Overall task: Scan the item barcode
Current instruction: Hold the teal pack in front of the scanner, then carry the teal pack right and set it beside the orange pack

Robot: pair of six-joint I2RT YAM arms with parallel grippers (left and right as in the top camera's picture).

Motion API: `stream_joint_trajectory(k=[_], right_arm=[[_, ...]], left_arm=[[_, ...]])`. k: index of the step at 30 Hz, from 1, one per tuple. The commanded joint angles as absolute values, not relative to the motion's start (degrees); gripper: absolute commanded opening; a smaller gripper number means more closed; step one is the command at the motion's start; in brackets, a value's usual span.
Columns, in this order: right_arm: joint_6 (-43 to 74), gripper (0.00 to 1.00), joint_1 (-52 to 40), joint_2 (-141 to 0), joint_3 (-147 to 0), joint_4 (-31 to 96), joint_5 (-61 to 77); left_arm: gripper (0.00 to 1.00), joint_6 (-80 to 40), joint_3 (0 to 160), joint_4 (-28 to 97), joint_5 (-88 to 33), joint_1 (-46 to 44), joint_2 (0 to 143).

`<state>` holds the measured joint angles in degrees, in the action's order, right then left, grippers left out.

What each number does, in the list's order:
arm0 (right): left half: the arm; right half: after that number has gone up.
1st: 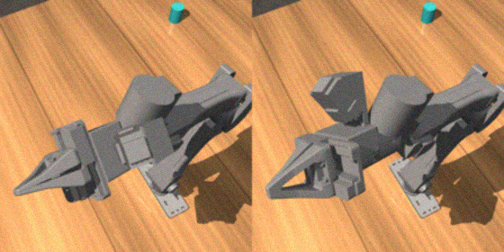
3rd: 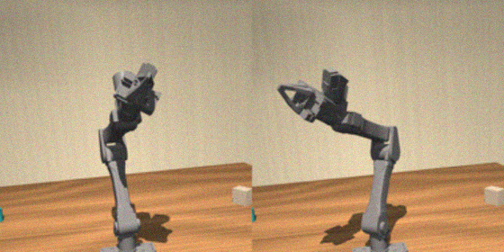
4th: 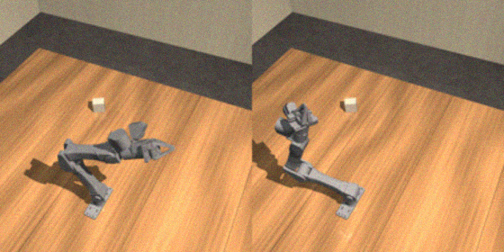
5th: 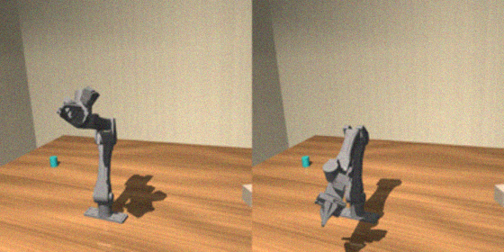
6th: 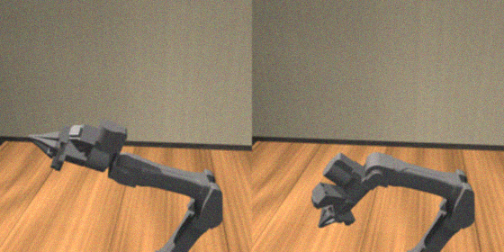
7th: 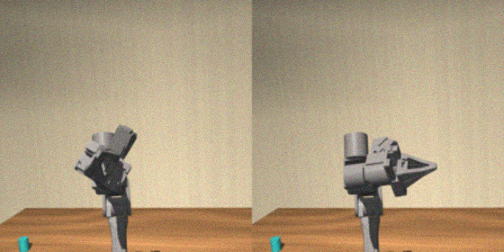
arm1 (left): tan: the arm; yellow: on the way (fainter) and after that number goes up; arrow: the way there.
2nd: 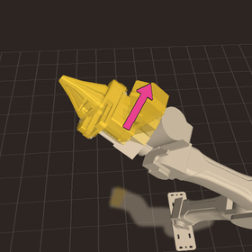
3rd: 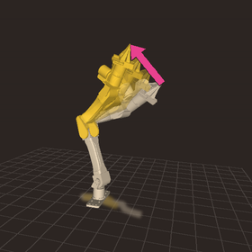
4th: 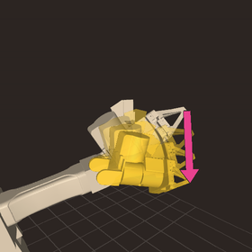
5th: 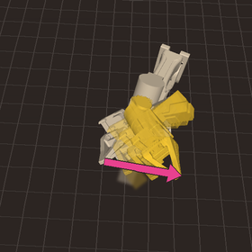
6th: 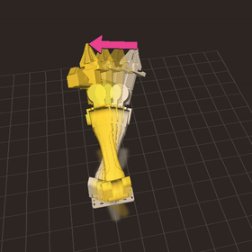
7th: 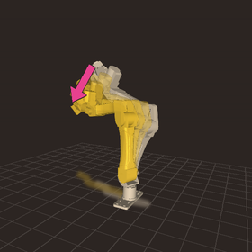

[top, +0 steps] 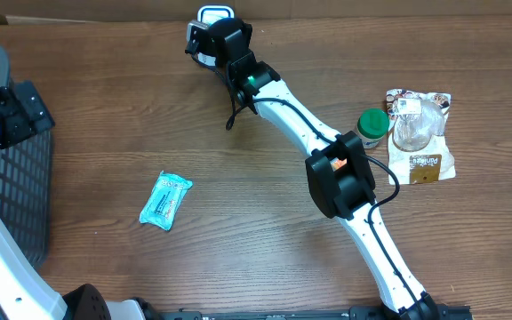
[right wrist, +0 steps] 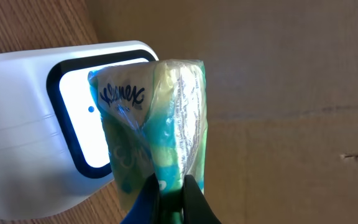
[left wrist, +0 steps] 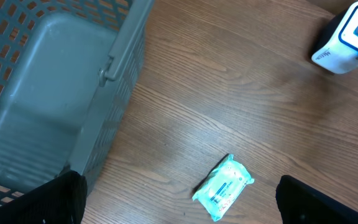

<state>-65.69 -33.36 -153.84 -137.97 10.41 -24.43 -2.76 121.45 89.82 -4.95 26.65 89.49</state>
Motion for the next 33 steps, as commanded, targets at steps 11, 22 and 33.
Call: stream_joint_trajectory(k=[11,22,33], right_arm=[[-66.1,0.04,-34.0,-153.8,-138.0,4.1,-26.9],[-55.0,0.04,-35.0,-145.7,-138.0,9.0,-26.5],[-5.1,0.04,-34.7,-123.5,-138.0,57.7,-22.2]], left_arm=[[1.0,-1.9,122.0,89.8,-5.6,26.6,89.7],[1.0,-1.9,122.0,89.8,-5.6,26.6,89.7],[0.99,-1.9,122.0,89.8,-5.6,26.6,89.7]])
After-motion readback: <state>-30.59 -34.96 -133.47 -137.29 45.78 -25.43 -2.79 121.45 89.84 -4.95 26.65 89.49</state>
